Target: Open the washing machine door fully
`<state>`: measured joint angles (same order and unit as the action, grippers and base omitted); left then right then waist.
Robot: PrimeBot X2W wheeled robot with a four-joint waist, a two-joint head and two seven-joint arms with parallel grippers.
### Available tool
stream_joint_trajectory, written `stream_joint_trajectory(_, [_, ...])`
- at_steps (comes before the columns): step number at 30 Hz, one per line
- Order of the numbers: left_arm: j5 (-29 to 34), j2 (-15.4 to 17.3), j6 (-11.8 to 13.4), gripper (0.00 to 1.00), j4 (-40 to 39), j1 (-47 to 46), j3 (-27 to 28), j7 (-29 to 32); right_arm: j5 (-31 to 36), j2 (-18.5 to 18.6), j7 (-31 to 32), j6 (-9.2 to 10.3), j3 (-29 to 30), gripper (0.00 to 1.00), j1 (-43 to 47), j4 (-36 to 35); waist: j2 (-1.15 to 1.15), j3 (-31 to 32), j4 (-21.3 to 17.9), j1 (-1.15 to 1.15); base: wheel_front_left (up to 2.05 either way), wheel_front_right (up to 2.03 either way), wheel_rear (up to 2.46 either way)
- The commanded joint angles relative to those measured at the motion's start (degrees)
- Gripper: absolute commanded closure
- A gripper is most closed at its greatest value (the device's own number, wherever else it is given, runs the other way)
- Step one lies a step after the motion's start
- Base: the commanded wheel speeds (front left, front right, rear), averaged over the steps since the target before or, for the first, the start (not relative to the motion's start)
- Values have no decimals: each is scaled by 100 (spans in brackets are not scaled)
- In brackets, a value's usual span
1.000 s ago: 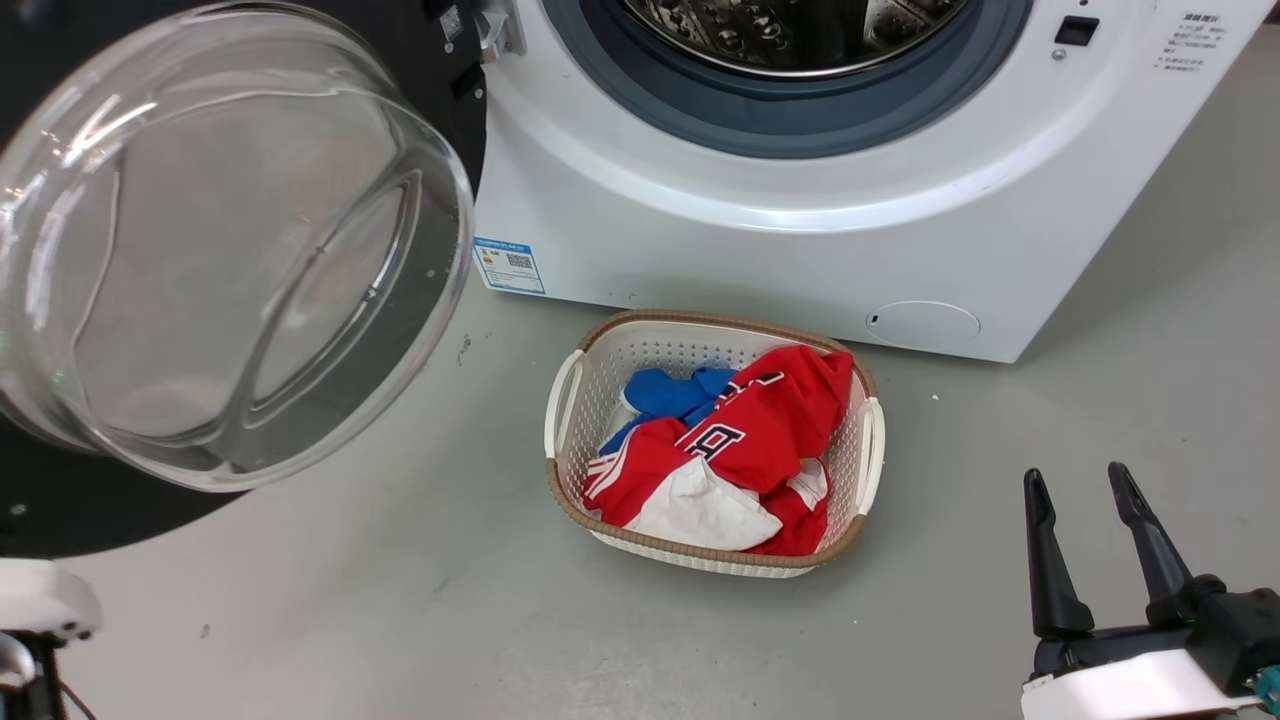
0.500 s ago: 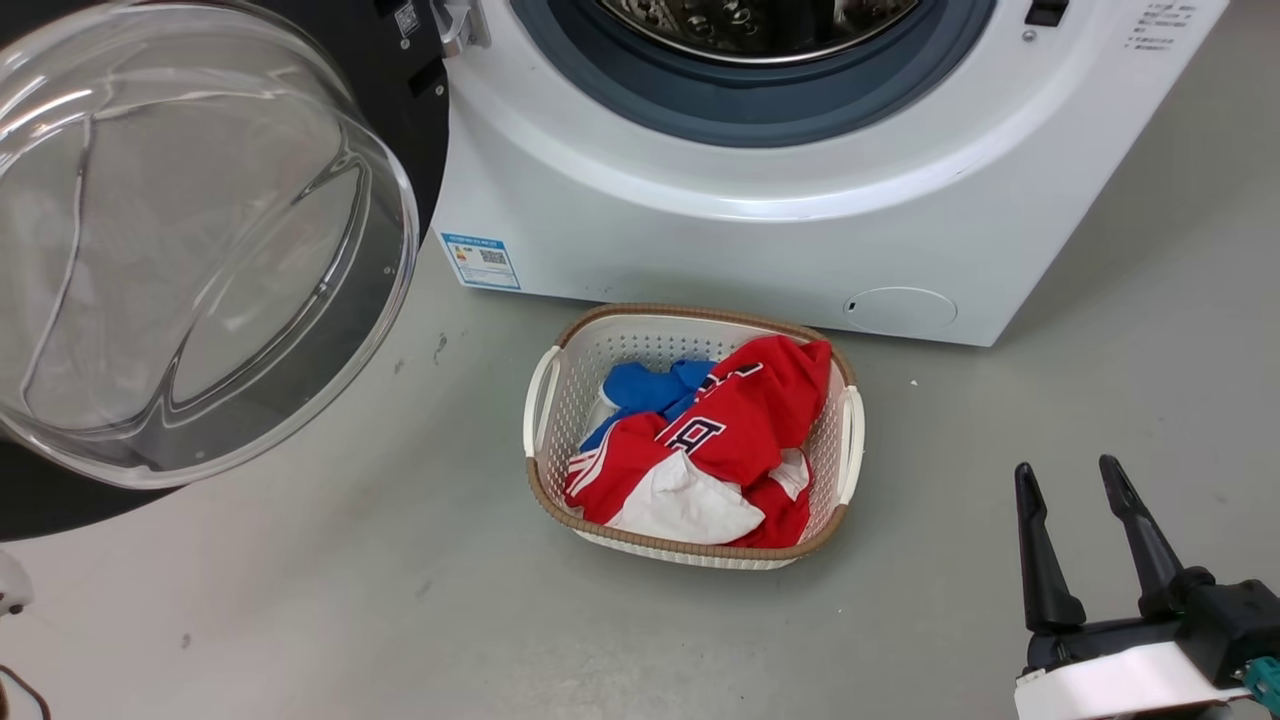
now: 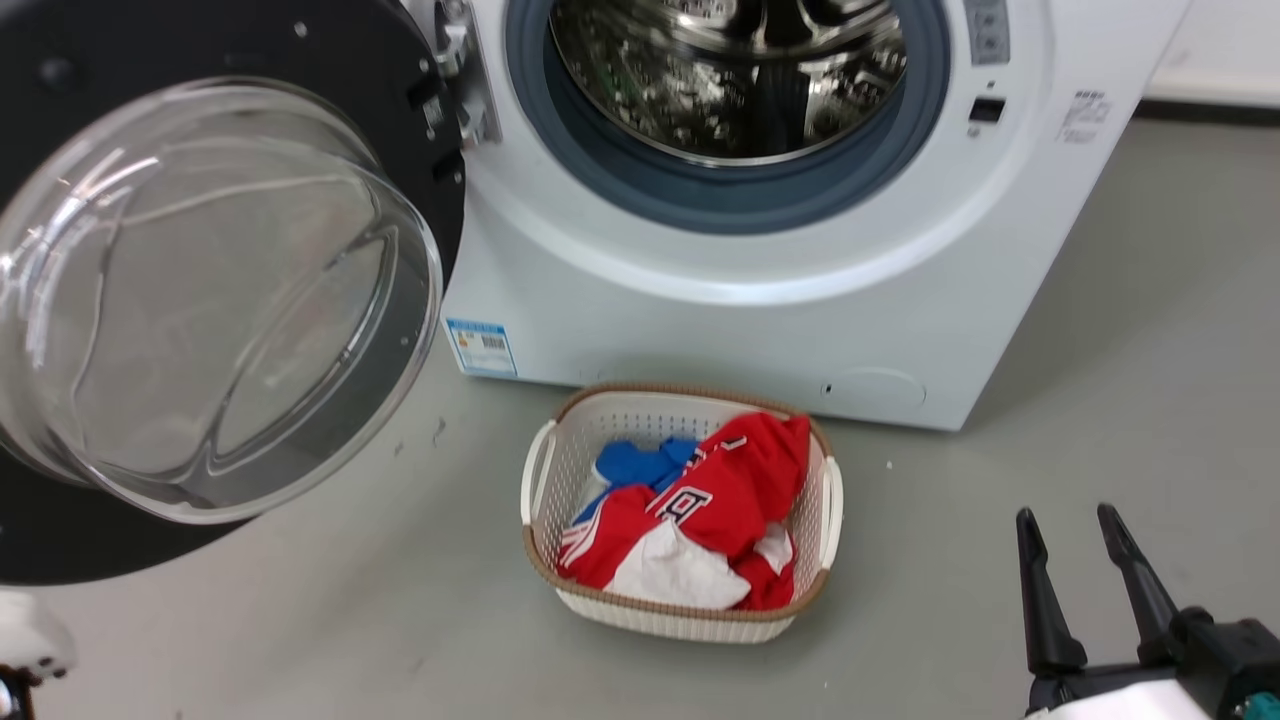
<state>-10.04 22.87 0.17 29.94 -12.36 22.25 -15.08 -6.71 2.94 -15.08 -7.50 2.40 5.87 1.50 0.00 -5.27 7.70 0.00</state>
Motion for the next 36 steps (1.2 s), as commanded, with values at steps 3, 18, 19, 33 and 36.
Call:
stream_joint_trajectory(3, [262,-228,-35,100,-580,395,-61,-13,-60,-11,-13,1,26,0,198,16,0,374,12,0,0,0,0])
stream_joint_trajectory(18, [1002,-1318,-28,0,-2745,1398,-1164,-13,36,-11,-13,1,91,0,395,-358,0,667,-37,0,0,0,0])
stream_joint_trajectory(19, [994,-1371,-36,0,-2817,1434,-1212,-13,36,-11,-13,1,95,0,410,-388,0,670,-54,0,0,0,0])
stream_joint_trajectory(33, [934,-1753,-171,0,-2807,1831,-1976,-13,76,-12,-13,1,49,0,491,-593,0,637,-502,0,0,0,0])
stream_joint_trajectory(36, [903,-1808,-133,0,-2747,1885,-2067,-13,66,-11,-13,1,17,0,531,-608,0,639,-586,0,0,0,0])
